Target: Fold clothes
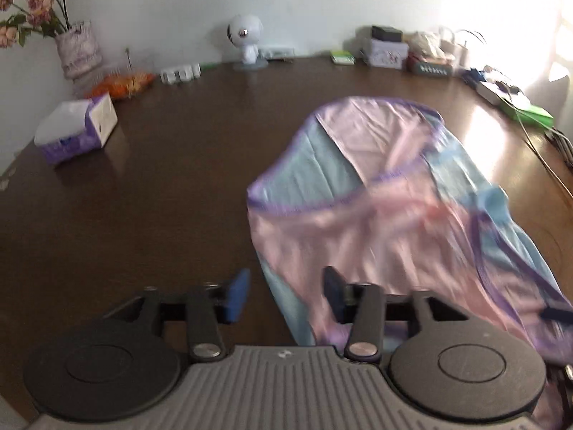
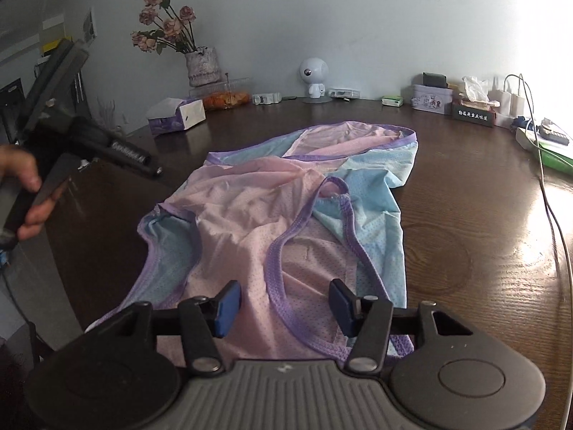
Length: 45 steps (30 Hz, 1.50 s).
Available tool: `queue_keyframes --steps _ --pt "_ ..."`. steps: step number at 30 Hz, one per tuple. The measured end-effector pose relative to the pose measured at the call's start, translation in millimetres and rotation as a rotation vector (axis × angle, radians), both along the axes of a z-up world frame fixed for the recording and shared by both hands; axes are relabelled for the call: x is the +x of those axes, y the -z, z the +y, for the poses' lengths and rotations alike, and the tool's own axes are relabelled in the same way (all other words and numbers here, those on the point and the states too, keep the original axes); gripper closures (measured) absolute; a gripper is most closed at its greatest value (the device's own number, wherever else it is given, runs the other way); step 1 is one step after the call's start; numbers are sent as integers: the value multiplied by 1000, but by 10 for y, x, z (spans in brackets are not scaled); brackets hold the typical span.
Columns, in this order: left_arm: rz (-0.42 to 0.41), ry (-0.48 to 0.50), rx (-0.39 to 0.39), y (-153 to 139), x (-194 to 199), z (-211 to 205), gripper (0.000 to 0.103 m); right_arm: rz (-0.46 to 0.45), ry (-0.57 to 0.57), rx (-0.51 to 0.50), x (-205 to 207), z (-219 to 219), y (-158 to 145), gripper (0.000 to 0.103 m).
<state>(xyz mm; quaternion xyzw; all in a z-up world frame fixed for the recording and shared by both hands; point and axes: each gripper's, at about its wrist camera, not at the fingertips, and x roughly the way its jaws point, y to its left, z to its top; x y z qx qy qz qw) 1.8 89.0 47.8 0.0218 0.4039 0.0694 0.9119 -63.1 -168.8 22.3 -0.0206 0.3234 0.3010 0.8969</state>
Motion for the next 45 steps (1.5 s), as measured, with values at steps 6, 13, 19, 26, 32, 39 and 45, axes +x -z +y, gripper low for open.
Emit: queue_keyframes --steps 6,13,19,26,32,39,45 --pt "-5 17 31 210 826 24 44 3 17 12 41 -93 5 50" --pt "-8 95 37 340 963 -49 50 3 42 -20 65 -108 -8 50" --pt "-4 130 27 333 798 -96 102 46 57 -25 157 -174 -97 50" --pt "-23 108 -36 319 502 153 103 93 141 32 1088 -387 -536 39" --pt "-26 104 -92 263 320 337 103 256 208 -1 2447 140 -326 50" --pt "-8 69 -112 237 -77 405 103 230 192 -101 3071 832 -133 78" --pt "47 25 -140 168 -704 503 103 206 -161 -172 3230 1973 -142 94"
